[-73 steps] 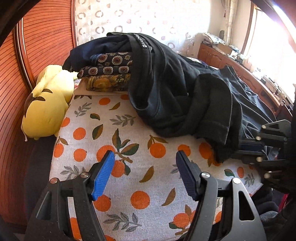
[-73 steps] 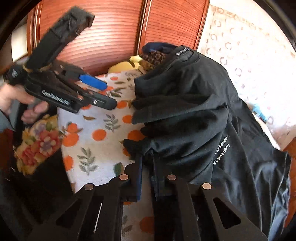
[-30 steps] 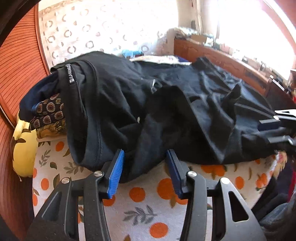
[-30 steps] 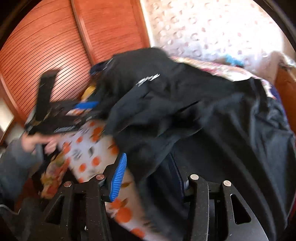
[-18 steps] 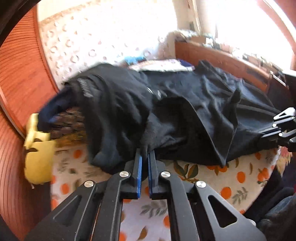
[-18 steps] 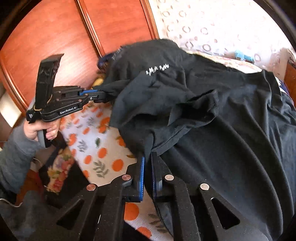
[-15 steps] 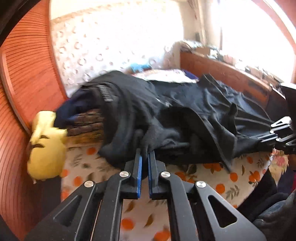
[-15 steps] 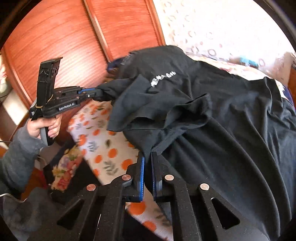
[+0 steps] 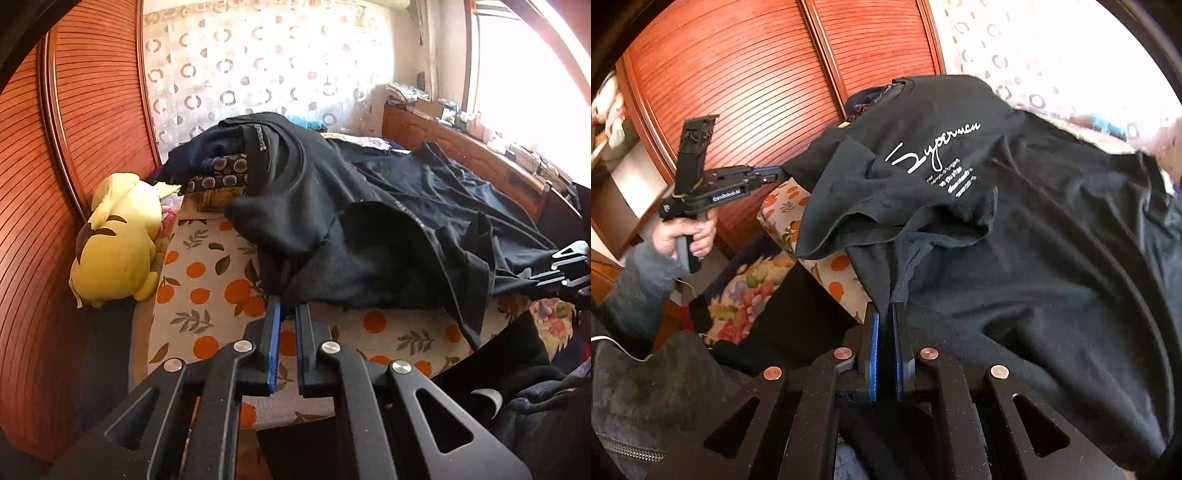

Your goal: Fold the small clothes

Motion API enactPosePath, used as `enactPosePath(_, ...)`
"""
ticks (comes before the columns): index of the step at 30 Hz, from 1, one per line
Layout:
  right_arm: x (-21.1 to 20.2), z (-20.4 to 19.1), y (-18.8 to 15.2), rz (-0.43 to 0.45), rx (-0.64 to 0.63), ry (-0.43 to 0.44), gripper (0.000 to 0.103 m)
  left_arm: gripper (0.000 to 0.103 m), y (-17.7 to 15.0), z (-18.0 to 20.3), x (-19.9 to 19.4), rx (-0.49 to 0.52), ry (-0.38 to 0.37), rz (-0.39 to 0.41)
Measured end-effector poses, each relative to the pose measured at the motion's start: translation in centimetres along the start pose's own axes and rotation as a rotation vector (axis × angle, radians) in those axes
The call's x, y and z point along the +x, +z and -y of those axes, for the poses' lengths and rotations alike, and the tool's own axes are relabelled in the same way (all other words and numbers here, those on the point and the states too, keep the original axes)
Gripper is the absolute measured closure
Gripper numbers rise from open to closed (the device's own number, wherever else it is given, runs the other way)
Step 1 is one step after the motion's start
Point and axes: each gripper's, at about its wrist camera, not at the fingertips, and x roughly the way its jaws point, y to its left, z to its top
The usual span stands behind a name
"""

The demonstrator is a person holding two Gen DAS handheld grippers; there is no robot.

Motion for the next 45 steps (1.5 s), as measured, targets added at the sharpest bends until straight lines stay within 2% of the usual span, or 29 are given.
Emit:
enactPosePath(1, -0.2, -0.1, 0.0, 0.004, -0.005, -0.014, 0.095, 0.096, 0.0, 0.0, -0.2, -0.004, -0.007, 0.004)
enactPosePath(2, -0.3, -0.3, 0.3, 0.007, -0.010, -0.020, 0.093, 0.090, 0.2, 0.1, -0.4, -0.006, -0.007, 0.005)
enactPosePath(3, -0.2, -1.0, 0.6, 0.012, -0.016, -0.025, 0.089, 0.073, 0.3, 0.3, -0.5, -0.004, 0.000, 0.006)
enactPosePath(4, -0.3, -1.3, 0.7, 0.022, -0.025, -0.031, 0.085, 0.061, 0.3, 0.6, -0.7, 0.010, 0.007, 0.015)
enactPosePath(6, -0.4, -1.6, 1.0, 0.047, -0.042, -0.032, 0.081, 0.026, 0.4, 1.4, -1.0, 0.042, 0.017, 0.034)
enactPosePath(7, -0.4, -1.9, 1.2, 0.063, -0.052, -0.031, 0.076, 0.021, 0.4, 1.7, -0.9, 0.054, 0.025, 0.035)
enactPosePath(8, 0.0, -2.5, 1.4, 0.079, -0.061, -0.033, 0.073, 0.020, 0.4, 2.0, -0.7, 0.057, 0.032, 0.032)
enactPosePath(10, -0.1, -2.6, 1.6, 0.100, -0.082, -0.025, 0.058, 0.020, 0.3, 2.3, 0.0, 0.054, 0.025, 0.022)
enactPosePath(12, 0.9, -3.0, 1.8, 0.097, -0.129, -0.030, 0.053, 0.020, 0.1, 2.5, 0.9, 0.047, 0.018, -0.001)
enactPosePath(20, 5.9, -3.5, 2.1, 0.031, -0.269, -0.077, 0.052, 0.020, -1.5, 3.4, 3.3, 0.046, -0.009, -0.081)
enactPosePath(24, 6.2, -3.7, 2.1, 0.005, -0.317, -0.079, 0.052, 0.020, -2.0, 3.2, 3.1, 0.041, -0.012, -0.083)
enactPosePath(27, 6.9, -3.7, 2.4, -0.048, -0.353, -0.087, 0.052, 0.020, -2.2, 3.0, 3.1, 0.032, -0.007, -0.087)
enactPosePath(31, 7.4, -2.9, 2.4, -0.090, -0.404, -0.134, 0.052, 0.020, -2.3, 2.6, 3.1, 0.012, -0.009, -0.095)
enactPosePath(37, 8.2, -3.3, 3.5, -0.096, -0.476, -0.203, 0.052, 0.020, -2.3, 2.4, 3.5, -0.034, -0.011, -0.106)
enactPosePath(40, 9.1, -4.0, 3.7, -0.115, -0.518, -0.198, 0.052, 0.020, -2.2, 2.3, 3.6, -0.060, -0.009, -0.101)
enactPosePath(45, 10.1, -3.3, 4.4, -0.126, -0.492, -0.153, 0.052, 0.020, -2.2, 2.2, 4.1, -0.089, -0.007, -0.098)
